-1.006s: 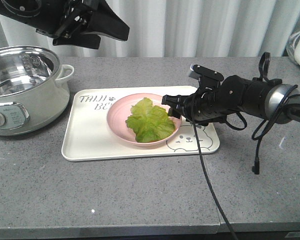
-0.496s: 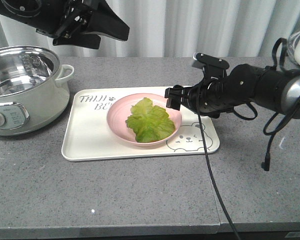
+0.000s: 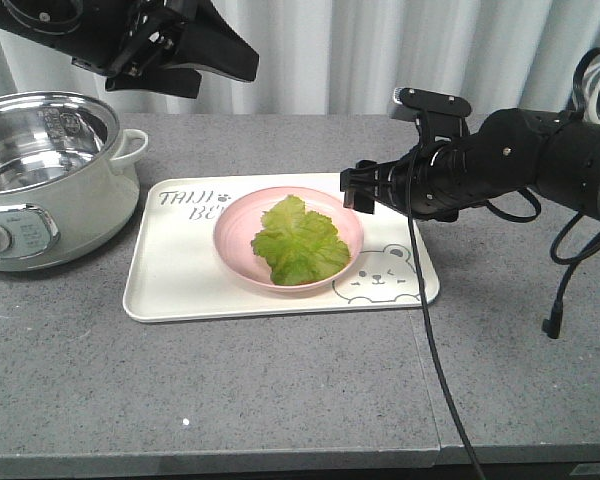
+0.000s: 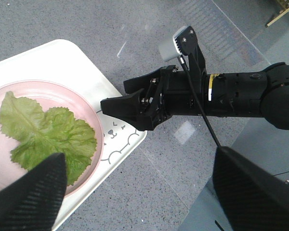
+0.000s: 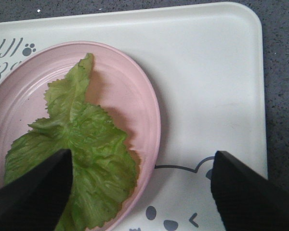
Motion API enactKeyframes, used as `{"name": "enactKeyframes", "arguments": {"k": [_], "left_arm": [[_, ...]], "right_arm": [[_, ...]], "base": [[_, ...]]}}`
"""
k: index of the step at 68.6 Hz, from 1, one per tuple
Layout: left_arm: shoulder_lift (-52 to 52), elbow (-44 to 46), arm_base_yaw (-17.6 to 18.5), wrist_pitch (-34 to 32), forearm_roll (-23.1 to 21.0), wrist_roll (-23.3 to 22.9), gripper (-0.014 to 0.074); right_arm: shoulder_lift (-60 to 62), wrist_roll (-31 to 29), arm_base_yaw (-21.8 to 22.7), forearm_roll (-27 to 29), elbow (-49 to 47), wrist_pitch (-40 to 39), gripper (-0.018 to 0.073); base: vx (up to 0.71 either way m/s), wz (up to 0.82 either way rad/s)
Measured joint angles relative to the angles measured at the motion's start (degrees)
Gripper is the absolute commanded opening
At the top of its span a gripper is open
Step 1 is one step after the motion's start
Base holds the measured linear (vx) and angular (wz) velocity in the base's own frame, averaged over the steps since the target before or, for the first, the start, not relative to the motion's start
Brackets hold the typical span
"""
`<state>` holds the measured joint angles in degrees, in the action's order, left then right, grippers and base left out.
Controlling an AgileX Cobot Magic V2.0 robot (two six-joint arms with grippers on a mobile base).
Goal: Transfer vegetables to tray and serve
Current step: 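Open the right gripper and withdraw it from the plate rim, then lower both grippers to the opposite short edges of the bear tray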
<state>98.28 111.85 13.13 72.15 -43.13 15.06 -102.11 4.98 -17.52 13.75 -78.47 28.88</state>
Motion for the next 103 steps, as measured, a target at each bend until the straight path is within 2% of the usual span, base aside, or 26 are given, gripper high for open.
{"name": "enactKeyframes", "arguments": {"k": [33, 56, 79, 92, 103], "left_arm": [[0.0, 0.0, 0.0, 0.0, 0.1, 0.1, 0.0587], [0.0, 0.0, 0.0, 0.0, 6.8, -0.1, 0.0587], [0.0, 0.0, 0.0, 0.0, 8.4, -0.1, 0.0587], [0.0, 0.0, 0.0, 0.0, 9.2, -0.3, 0.0587], [0.0, 0.0, 0.4, 0.0, 14.7, -3.8, 0.0587]], "right_arm": [[0.0, 0.0, 0.1, -1.3, 0.0, 0.4, 0.058], [0.0, 0.0, 0.1, -1.4, 0.0, 1.3, 0.058], [0.0, 0.0, 0.1, -2.9, 0.0, 3.7, 0.058], [1.9, 0.1, 2.4, -3.8, 0.0, 6.4, 0.058], [4.9, 0.0, 6.4, -4.6, 0.0, 9.5, 0.058]], "base": [[0.0, 0.0], [0.0, 0.0], [0.0, 0.0], [0.0, 0.0], [0.0, 0.0]]}}
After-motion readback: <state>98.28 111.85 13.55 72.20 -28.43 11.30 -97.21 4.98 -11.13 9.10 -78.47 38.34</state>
